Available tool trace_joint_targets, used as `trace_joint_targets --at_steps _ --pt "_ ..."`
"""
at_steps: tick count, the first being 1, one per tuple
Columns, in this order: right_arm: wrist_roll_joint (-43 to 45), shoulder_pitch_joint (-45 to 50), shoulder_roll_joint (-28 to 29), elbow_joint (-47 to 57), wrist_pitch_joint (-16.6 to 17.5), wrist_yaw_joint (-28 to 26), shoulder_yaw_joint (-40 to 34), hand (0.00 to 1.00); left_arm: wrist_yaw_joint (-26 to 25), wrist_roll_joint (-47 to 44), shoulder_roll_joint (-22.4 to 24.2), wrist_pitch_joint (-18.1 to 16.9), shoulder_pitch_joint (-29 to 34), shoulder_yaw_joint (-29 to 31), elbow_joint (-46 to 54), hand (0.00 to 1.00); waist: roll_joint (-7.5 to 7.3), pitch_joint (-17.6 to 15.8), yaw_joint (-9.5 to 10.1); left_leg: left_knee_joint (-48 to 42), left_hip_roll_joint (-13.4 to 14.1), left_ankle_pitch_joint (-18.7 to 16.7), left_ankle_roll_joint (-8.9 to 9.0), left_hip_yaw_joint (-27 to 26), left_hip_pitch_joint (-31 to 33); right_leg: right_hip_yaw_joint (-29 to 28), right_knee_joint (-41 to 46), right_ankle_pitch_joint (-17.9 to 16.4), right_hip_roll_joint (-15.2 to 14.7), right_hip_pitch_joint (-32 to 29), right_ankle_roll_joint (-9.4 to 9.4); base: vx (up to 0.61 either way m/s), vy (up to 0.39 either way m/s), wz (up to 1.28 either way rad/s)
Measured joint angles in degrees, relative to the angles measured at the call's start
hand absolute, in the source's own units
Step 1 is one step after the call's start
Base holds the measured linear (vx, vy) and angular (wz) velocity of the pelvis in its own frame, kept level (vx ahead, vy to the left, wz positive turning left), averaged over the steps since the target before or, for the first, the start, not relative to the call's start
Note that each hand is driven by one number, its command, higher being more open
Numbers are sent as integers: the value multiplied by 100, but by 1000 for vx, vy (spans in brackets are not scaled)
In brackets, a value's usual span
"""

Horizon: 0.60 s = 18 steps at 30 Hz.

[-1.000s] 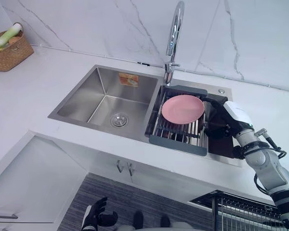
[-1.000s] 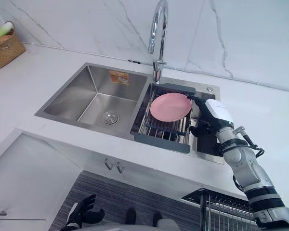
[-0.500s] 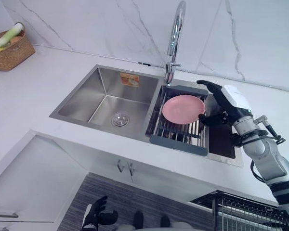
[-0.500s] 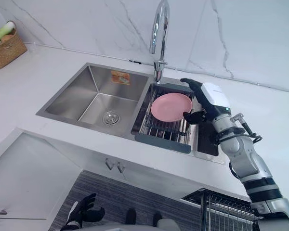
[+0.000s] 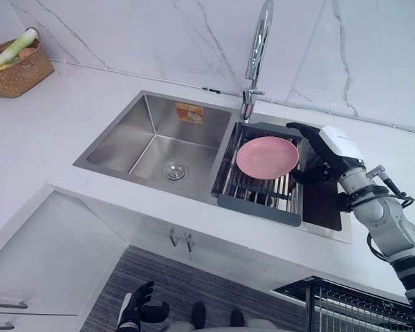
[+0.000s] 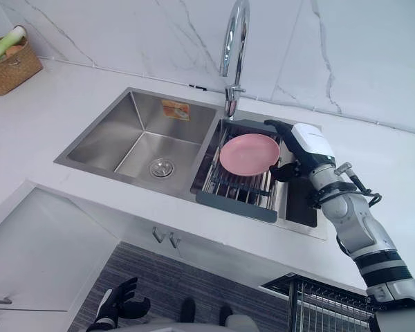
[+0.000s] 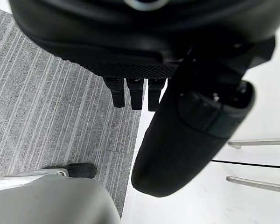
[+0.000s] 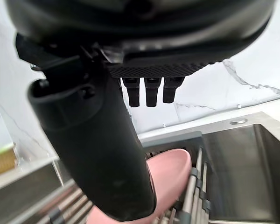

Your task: Walk over to the sink, pick up the cup, carry it to the dishwasher, place the cup inside the dishwasher, then close the dishwasher door

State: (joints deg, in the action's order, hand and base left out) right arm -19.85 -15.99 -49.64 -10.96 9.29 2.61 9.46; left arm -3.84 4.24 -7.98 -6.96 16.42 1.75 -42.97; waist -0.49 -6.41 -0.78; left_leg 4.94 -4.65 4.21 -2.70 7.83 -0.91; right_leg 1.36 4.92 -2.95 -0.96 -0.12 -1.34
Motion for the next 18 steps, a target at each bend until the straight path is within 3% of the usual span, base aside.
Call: trace_joint_targets --at_steps 18 --pt "-1 93 2 -223 -8 -124 12 90 0 -12 -8 0 -1 -11 2 90 -14 -23 6 0 -1 0 2 -4 74 -2 -5 -1 -1 -75 0 0 0 0"
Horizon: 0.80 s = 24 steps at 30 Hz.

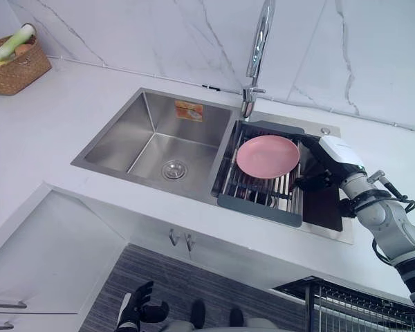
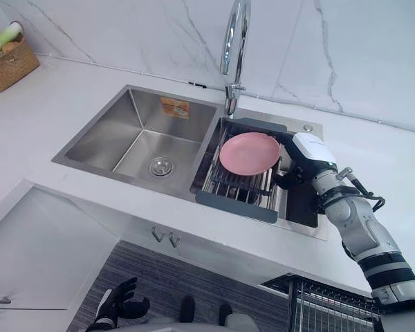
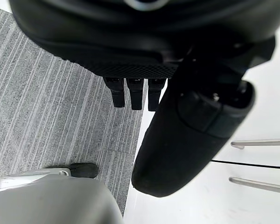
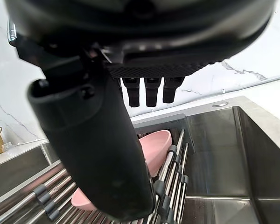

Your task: Walk over to the sink, pick up the cup, carry it to the dishwasher, place the cup inside the dishwasher, then close the dishwasher door

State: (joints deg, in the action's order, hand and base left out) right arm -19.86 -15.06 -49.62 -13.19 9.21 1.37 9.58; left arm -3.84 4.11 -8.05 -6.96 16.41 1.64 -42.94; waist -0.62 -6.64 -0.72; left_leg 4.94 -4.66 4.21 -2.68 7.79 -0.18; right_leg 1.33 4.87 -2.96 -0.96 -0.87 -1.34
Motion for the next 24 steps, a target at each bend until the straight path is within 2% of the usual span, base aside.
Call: trace_joint_targets --at_steps 13,17,24 --pt "6 -71 29 -256 -24 26 117 90 -3 -90 -25 -1 -8 3 0 90 -48 -29 111 0 -3 17 11 77 107 84 -2 -5 -3 -78 5 8 -4 2" --pt "8 -312 106 -609 -63 31 280 90 -12 -99 -64 -1 -30 8 0 90 -116 -89 149 0 -9 48 22 168 173 172 -1 -5 -11 -121 7 23 -11 11" --pt "2 -745 242 -1106 -157 30 638 90 -39 -146 -72 -1 -59 6 3 90 -127 -208 194 -1 -29 63 17 253 219 243 -2 -6 -26 -141 6 24 -7 7"
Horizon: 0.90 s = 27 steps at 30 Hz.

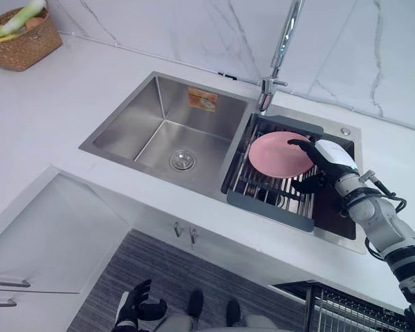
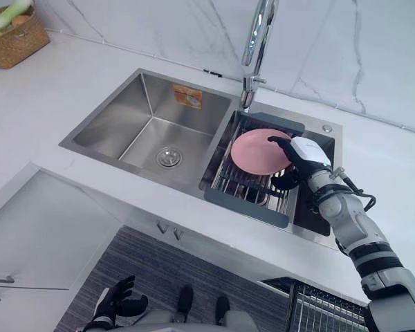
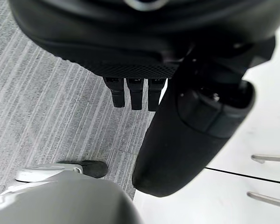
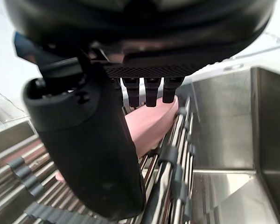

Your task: Walk over to the sink, pick up the cup, carry it to the dishwasher, place the cup inside the dishwasher, then close the dishwasher door

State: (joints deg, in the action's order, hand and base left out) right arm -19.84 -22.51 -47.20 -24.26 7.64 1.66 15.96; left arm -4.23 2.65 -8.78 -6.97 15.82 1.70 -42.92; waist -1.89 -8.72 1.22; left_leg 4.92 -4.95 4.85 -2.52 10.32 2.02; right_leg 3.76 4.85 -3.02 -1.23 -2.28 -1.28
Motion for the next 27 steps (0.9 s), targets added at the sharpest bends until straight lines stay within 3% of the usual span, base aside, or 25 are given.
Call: trace_joint_targets --at_steps 1,2,12,17,22,27 --pt "-1 -12 0 -8 -18 0 11 90 -22 -36 1 0 -14 0 0 90 4 -30 17 0 0 0 0 3 6 3 0 0 0 -4 0 31 -16 1" --pt "-2 -29 0 -26 -25 1 17 30 -56 -55 14 0 -27 2 0 90 9 -60 36 0 -1 1 -1 4 23 3 1 -1 0 -20 1 0 0 0" --pt "-58 -485 72 -354 -135 358 -24 30 -82 -104 27 0 -99 4 11 90 18 -200 69 -1 -11 63 -27 32 87 31 16 -6 -9 -77 1 10 -5 1" --pt "-60 -524 385 -251 -174 513 -381 30 -83 -106 32 2 -105 17 30 90 20 -209 81 -1 -13 60 -21 33 85 33 19 -10 -12 -76 2 7 -4 0" --pt "-82 279 764 799 -262 515 -1117 30 -83 -103 88 28 -92 130 95 90 20 -209 45 -1 -15 66 -32 33 85 34 19 -13 -17 -75 -3 38 -18 0" --pt "-186 1135 1388 2420 -275 733 -2302 30 -75 -94 125 40 -120 231 226 90 21 -207 -87 0 -13 42 -38 21 -37 21 28 -28 -17 34 10 0 0 0"
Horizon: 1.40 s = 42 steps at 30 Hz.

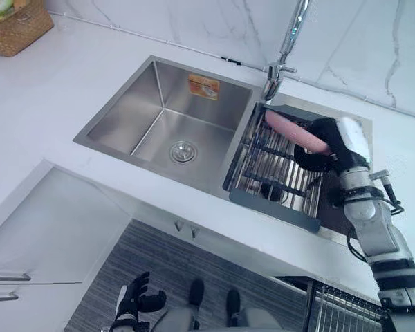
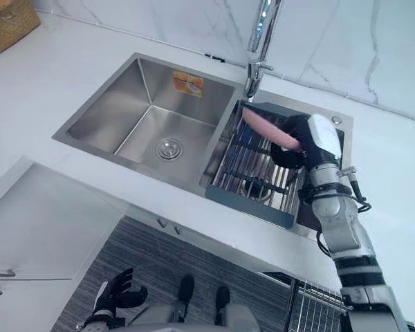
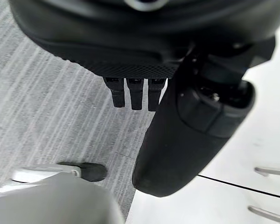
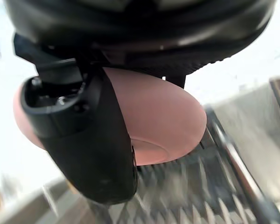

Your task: Walk over to the sink, pick up the cup, carry it to the dishwasher, place the cup inside the dishwasher, then close the dishwasher door

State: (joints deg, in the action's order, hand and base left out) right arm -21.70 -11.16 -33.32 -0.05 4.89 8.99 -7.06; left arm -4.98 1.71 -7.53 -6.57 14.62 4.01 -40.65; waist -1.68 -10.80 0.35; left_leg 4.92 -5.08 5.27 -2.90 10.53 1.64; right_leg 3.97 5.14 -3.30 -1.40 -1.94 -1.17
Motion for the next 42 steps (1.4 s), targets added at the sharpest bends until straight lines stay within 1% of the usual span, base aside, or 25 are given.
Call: trace_joint_targets --at_steps 3,4,5,9,12,14,16,17,18,19,20,21,24,25,26,27,28,29,30,31,32,33,35,38,42 --pt "2 304 158 709 88 174 -543 30 7 5 5 2 -27 5 3 90 2 6 -67 -2 6 -79 33 -9 -35 -6 46 -38 1 18 2 -2 -6 -2" --pt "5 340 259 983 147 270 -701 30 9 5 8 20 -27 30 -11 90 1 7 -135 -45 10 -106 28 -39 -27 -43 93 -46 8 -11 3 -8 -16 -25" --pt "5 348 324 1244 229 367 -810 30 10 5 23 54 -52 71 -34 90 1 7 -147 -272 1 -206 38 -156 68 -176 151 -46 19 -68 3 -17 -20 -31" --pt "7 463 455 1767 382 438 -840 30 -2 -4 78 58 -107 122 -35 90 10 12 -126 -947 -38 -523 50 -94 304 -570 307 -36 91 -241 14 -25 -28 -55" --pt "7 915 569 2459 436 435 -853 30 -1 -9 136 55 -112 191 -31 90 6 21 -130 -1057 63 -707 59 -458 345 -925 414 -40 199 -423 17 -41 -31 -72" --pt "7 1212 767 3051 520 435 -853 30 -10 -15 213 57 -101 321 -31 90 4 20 -152 -1354 178 -892 31 -975 427 -1388 585 -28 335 -602 1 -18 0 -111" --pt "7 1301 828 3291 542 438 -870 30 -13 -56 225 57 -86 343 -29 90 3 20 -172 -1568 276 -1059 24 -1310 432 -1692 639 -9 440 -635 -28 -9 25 -116" --pt "6 1315 875 3450 556 479 -890 30 -22 -64 231 47 -103 343 -24 90 -4 27 -210 -1756 385 -1211 12 -1651 454 -1979 664 21 550 -696 -86 -25 34 -126" --pt "5 1318 879 3499 562 500 -897 30 -33 -67 250 47 -123 343 -23 90 -11 31 -225 -1817 426 -1252 8 -1788 471 -2036 677 29 565 -741 -98 -58 41 -145" --pt "3 1328 885 3559 589 537 -901 30 -96 -71 300 36 -164 341 -21 90 -38 46 -248 -1932 498 -1331 11 -2092 492 -2003 747 35 549 -887 -109 -101 42 -138" --pt "3 1405 910 3560 645 545 -900 30 -135 -110 331 37 -213 340 -26 90 -82 57 -245 -2074 577 -1369 -17 -2431 500 -1710 867 -3 426 -1038 -51 -90 36 -139" --pt "-1 1474 927 3560 654 549 -900 30 -141 -131 354 37 -229 339 -24 90 -97 64 -225 -2143 612 -1415 -36 -2571 495 -1494 957 -4 343 -1114 -52 -103 20 -132" --pt "-66 1982 1139 3525 642 598 -1058 30 -252 -376 417 141 -219 363 -77 90 -137 83 -264 -2402 793 -1656 -60 -3172 472 -357 1562 -83 -148 -1457 12 -56 -18 -92" --pt "-107 2179 1181 3411 631 598 -1172 30 -246 -382 404 137 -216 362 -82 90 -147 88 -276 -2538 867 -1778 -22 -3368 432 -183 2066 -254 -296 -1551 112 -41 -57 -69" --pt "-113 2255 1181 3323 630 598 -1226 30 -246 -382 405 133 -212 363 -87 90 -147 90 -289 -2620 913 -1860 9 -3476 401 -161 2299 -393 -347 -1560 93 -47 -104 -81" --pt "-165 2327 1178 3001 583 601 -1398 30 -244 -382 413 116 -250 384 -108 90 -147 104 -349 -2952 1038 -2131 147 -3634 415 -126 2409 -668 -331 -1562 40 -43 -95 -65" --pt "-194 2332 1188 2860 544 604 -1421 30 -242 -380 430 116 -252 411 -140 90 -131 119 -396 -2999 1075 -2187 231 -3594 445 -194 2272 -640 -201 -1563 9 -44 -85 -69" --pt "-212 2343 1207 2703 503 605 -1445 30 -232 -380 460 116 -247 430 -177 90 -56 163 -404 -2907 1120 -2194 245 -3535 439 -226 2033 -588 -85 -1509 44 -40 -43 -63" --pt "-221 2487 1289 2440 433 608 -1569 30 -228 -382 565 110 -213 447 -269 90 186 343 -390 -2608 1298 -2125 256 -3555 442 -122 1708 -574 73 -1400 100 -55 -70 -80" --pt "-248 2691 1386 2329 347 634 -1696 30 -230 -379 620 35 -158 458 -258 90 165 402 -378 -2486 1330 -2095 326 -3715 418 -127 2299 -719 -13 -1540 74 -7 -113 -68" --pt "-265 2790 1438 2290 316 650 -1744 30 -231 -379 604 21 -137 457 -245 90 71 420 -436 -2452 1250 -2073 368 -3750 359 -215 2330 -753 -108 -1483 14 59 -151 -47" --pt "-277 2926 1570 2111 298 692 -1850 30 -211 -362 552 31 -145 460 -339 90 43 459 -502 -2527 1232 -2077 426 -3734 384 -407 2014 -909 -120 -1334 -46 91 -123 -46" --pt "-289 3147 1818 1716 111 715 -1922 30 -232 -364 645 48 -99 461 -430 90 221 568 -505 -2318 1257 -1902 458 -3465 410 -570 1561 -625 145 -1262 76 100 -81 -59" --pt "-279 3530 2280 1297 -195 671 -1947 30 -221 -349 767 50 -98 456 -443 90 310 571 -535 -2071 1264 -1719 489 -3457 286 -700 1405 -529 259 -1188 114 165 -83 -34" --pt "-249 3754 2401 1070 -303 636 -1927 30 -229 -344 875 75 -136 439 -439 90 464 513 -593 -1921 1235 -1654 497 -3496 148 -771 1321 -525 275 -1108 111 96 -21 -14"
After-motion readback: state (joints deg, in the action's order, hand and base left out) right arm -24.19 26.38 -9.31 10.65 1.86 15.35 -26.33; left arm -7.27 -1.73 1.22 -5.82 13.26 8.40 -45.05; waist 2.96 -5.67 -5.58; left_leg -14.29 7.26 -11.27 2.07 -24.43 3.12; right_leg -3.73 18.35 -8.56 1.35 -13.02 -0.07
